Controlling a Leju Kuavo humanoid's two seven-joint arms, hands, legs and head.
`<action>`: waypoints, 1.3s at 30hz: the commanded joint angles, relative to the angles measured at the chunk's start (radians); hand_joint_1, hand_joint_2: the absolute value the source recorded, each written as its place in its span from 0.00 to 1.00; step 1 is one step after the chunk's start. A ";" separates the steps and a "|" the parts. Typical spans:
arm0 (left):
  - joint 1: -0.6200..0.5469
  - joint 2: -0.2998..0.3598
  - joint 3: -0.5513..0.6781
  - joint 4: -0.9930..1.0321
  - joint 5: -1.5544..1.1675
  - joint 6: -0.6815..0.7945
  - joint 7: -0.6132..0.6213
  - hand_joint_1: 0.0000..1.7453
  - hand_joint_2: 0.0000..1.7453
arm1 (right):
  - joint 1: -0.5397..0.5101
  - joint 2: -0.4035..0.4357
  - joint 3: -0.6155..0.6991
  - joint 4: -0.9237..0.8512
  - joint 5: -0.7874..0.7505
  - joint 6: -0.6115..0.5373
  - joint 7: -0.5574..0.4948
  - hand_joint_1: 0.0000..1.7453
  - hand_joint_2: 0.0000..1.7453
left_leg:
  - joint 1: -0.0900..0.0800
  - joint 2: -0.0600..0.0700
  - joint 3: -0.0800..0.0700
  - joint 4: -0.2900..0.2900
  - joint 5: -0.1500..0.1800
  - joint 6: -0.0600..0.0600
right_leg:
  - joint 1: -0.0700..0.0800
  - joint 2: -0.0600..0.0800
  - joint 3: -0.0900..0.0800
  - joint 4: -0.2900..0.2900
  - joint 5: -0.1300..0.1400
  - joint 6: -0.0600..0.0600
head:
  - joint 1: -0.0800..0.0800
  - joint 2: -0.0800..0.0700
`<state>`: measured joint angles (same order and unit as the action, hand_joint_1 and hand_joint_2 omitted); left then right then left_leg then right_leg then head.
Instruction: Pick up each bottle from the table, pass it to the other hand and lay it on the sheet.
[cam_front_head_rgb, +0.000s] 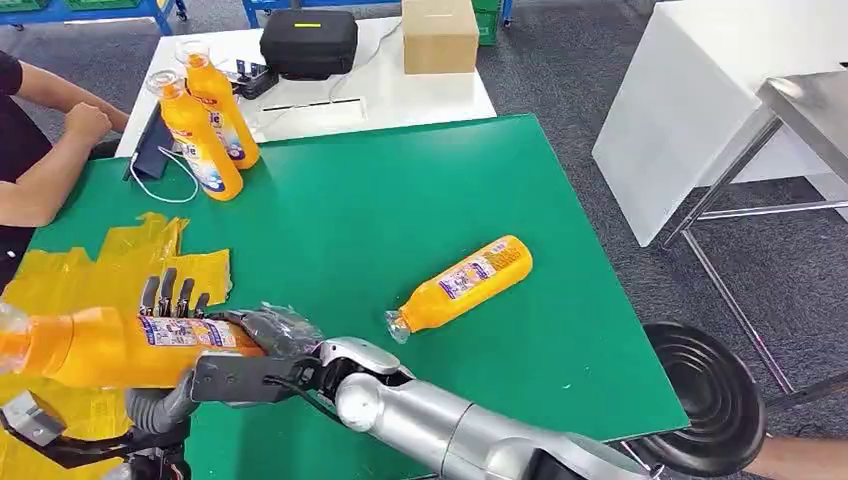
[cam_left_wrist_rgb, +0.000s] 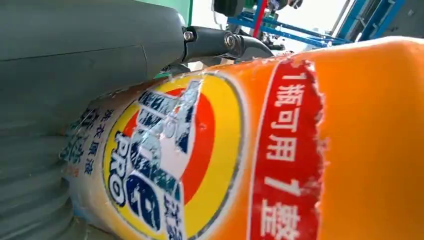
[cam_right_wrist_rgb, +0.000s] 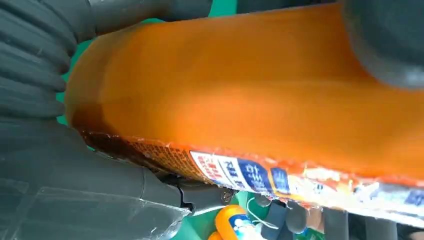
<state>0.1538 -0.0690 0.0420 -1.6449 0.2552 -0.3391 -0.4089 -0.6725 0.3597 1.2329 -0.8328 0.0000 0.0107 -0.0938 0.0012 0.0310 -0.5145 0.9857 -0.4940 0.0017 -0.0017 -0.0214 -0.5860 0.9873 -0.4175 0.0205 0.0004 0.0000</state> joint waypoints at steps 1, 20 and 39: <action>-0.075 0.004 -0.017 0.057 -0.018 0.003 -0.008 0.00 1.00 | 0.005 -0.011 0.115 0.035 0.013 0.016 -0.005 1.00 1.00 | 0.002 -0.007 0.002 -0.001 0.001 0.000 | 0.001 -0.002 0.004 -0.003 0.000 0.000 | 0.000 0.000; -0.069 -0.027 -0.003 0.026 -0.125 0.012 -0.098 1.00 1.00 | -0.006 -0.011 -0.045 0.147 0.096 -0.054 -0.058 1.00 1.00 | 0.001 -0.007 0.001 -0.001 0.001 0.000 | 0.001 -0.003 0.003 -0.002 0.000 0.000 | 0.000 0.000; -0.119 0.079 0.183 0.116 -0.839 0.529 -0.188 1.00 1.00 | -0.071 -0.341 -0.532 -0.065 0.336 0.015 -0.036 0.00 0.00 | -0.001 -0.006 0.001 0.001 0.001 0.000 | -0.002 -0.003 0.003 0.000 0.000 0.000 | 0.000 0.000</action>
<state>0.0846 -0.0358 0.1717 -1.6376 -0.4540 0.1008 -0.5982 -0.7043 0.1277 0.7980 -0.8484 0.3136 0.0000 -0.1350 -0.0006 0.0298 -0.5140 0.9864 -0.4936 0.0021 -0.0040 -0.0230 -0.5844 0.9874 -0.4170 0.0208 0.0004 0.0000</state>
